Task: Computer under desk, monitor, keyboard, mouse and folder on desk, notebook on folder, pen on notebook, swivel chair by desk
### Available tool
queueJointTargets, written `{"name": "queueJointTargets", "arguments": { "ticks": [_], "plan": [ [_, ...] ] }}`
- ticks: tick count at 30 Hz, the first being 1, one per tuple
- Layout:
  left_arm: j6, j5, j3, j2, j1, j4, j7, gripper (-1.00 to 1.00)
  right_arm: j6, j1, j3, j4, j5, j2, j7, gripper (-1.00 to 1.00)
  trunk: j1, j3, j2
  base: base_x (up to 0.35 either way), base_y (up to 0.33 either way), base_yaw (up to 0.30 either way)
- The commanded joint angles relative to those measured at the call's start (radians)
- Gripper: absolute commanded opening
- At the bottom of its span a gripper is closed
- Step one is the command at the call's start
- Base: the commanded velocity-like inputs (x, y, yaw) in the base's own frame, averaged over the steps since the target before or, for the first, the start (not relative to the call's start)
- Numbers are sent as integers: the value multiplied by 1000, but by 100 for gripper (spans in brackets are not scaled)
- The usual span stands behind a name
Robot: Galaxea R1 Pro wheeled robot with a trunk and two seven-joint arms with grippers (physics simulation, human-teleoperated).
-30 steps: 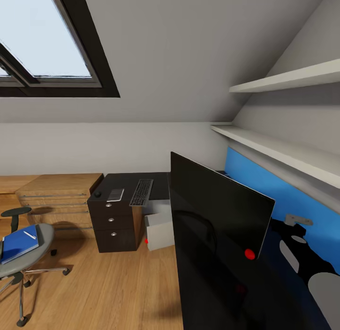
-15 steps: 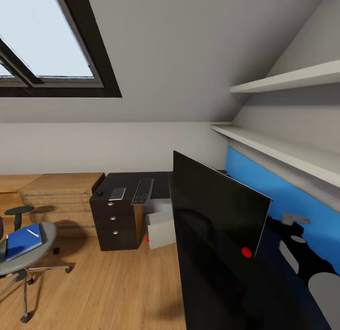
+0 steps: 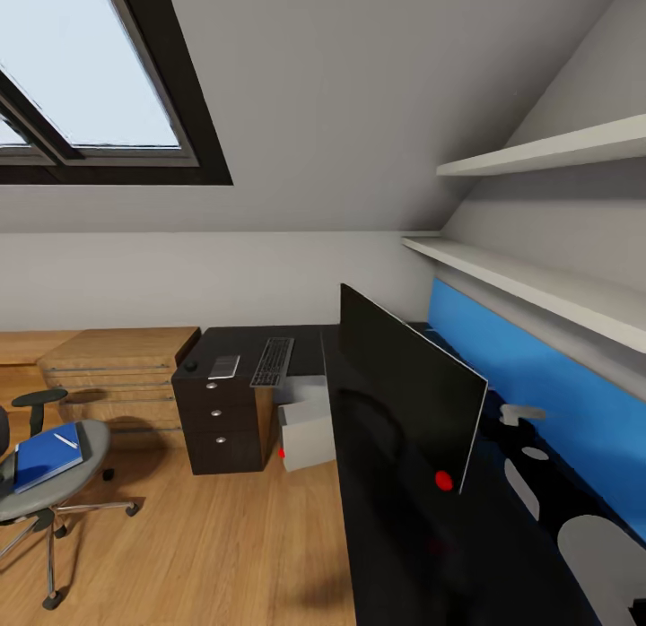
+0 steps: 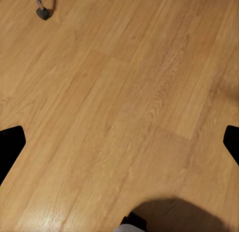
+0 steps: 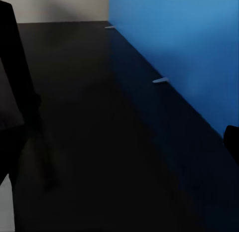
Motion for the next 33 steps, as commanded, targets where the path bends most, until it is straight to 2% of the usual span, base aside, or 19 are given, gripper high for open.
{"name": "queueJointTargets", "arguments": {
  "ticks": [1,6,12,19,33],
  "plan": [
    [-2,2,-9,1,0,-1,9,100,-3,0,8,1,-9,7,-4,100,0,0,-1,0,0,0],
    [-2,2,-9,1,0,-1,9,100,-3,0,11,0,-4,37,-4,100,0,0,-1,0,0,0],
    [-2,2,-9,1,0,-1,9,100,-3,0,10,0,-1,102,-13,100,0,0,-1,0,0,63],
    [-2,2,-9,1,0,-1,9,100,-3,0,10,2,-1,117,-13,100,0,0,-1,0,0,259],
    [-3,1,-9,1,0,-1,9,100,-3,0,7,0,-11,118,-14,100,0,0,-1,0,0,277]
  ]
}}
